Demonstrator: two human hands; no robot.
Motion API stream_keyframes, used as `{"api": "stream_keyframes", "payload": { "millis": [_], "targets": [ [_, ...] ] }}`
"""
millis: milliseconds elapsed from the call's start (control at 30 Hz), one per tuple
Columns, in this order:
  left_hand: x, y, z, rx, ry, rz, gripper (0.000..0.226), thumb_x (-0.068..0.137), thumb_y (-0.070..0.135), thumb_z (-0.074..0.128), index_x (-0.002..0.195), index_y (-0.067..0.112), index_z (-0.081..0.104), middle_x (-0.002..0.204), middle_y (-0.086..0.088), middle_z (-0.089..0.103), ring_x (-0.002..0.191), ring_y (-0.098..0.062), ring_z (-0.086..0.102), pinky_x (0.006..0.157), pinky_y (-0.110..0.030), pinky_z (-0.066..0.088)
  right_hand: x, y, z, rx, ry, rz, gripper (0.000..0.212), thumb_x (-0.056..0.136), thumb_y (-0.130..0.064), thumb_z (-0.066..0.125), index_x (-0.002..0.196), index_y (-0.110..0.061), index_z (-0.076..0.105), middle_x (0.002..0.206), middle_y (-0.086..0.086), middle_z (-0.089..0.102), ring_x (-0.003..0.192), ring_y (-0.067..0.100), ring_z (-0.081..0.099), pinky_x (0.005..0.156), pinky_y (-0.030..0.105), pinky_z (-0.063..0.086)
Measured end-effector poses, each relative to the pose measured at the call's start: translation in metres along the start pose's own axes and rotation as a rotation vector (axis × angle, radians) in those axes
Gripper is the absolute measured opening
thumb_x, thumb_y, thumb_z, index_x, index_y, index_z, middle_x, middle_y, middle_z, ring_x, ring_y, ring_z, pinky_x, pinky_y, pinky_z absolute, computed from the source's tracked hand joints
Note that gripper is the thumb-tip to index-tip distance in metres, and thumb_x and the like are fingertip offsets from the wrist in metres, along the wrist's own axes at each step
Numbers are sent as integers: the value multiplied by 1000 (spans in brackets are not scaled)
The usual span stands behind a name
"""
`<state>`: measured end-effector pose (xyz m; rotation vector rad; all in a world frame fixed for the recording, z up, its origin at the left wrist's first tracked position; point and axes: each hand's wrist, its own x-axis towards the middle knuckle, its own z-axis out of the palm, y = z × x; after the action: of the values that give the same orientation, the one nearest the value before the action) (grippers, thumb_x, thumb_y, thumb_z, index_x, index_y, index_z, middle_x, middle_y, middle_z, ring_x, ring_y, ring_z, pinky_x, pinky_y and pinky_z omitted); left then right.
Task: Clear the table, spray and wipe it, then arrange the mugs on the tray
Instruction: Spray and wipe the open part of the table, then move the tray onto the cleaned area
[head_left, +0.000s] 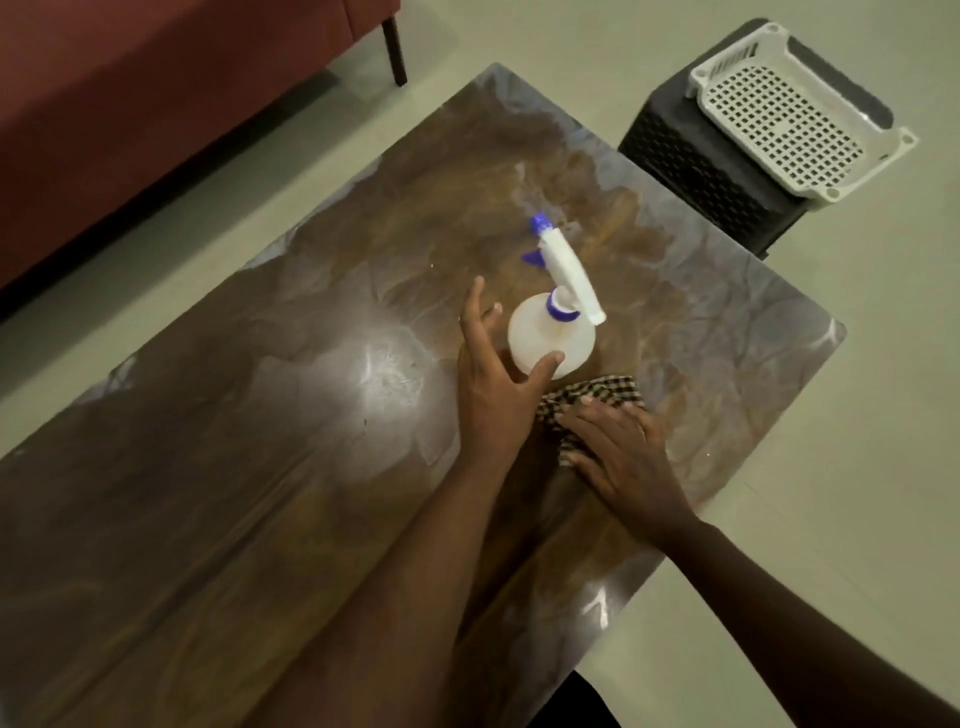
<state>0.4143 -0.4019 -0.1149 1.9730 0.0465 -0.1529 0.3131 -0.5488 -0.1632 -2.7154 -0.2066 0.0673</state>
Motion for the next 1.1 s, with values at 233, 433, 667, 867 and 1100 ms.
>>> {"api": "stream_keyframes", "payload": {
  "millis": [233, 433, 667, 867, 1100],
  "targets": [
    [-72, -49, -104, 77, 182, -89, 72, 88, 26, 68, 146, 38, 27, 145, 10, 47, 130, 1, 42, 103, -25, 41, 12, -119, 13, 120, -66, -182, 42, 91, -36, 44, 122, -14, 59, 125, 7, 63, 123, 15, 43, 102, 33, 27],
    [-166, -107, -224, 117, 397, -208, 54, 89, 26, 64, 138, 31, 43, 138, 9, 53, 124, 2, 48, 100, -11, 38, 5, -259, 59, 270, -232, -322, 42, 88, -32, 56, 124, -12, 60, 126, 7, 62, 122, 19, 54, 104, 28, 32],
    [-305, -173, -364, 232, 718, -408, 43, 87, 12, 66, 129, 6, 56, 128, -13, 60, 120, -27, 55, 104, -39, 44, -64, -426, 145, 392, -395, -536, 37, 89, -25, 60, 123, -10, 60, 124, 10, 62, 118, 23, 53, 101, 33, 39],
    [-424, -235, -428, 362, 884, -686, 39, 85, 11, 66, 123, 7, 59, 121, -15, 62, 115, -34, 55, 103, -42, 40, -113, -509, 206, 372, -462, -448, 30, 92, -23, 58, 121, -22, 51, 118, 5, 54, 106, 18, 49, 83, 26, 39],
    [-469, -280, -444, 350, 907, -858, 48, 85, 13, 65, 132, 4, 54, 132, -18, 55, 123, -37, 48, 102, -37, 31, -130, -539, 229, 323, -519, -329, 43, 91, -12, 56, 132, -14, 45, 119, 10, 54, 100, 22, 54, 65, 11, 25]
  ]
}}
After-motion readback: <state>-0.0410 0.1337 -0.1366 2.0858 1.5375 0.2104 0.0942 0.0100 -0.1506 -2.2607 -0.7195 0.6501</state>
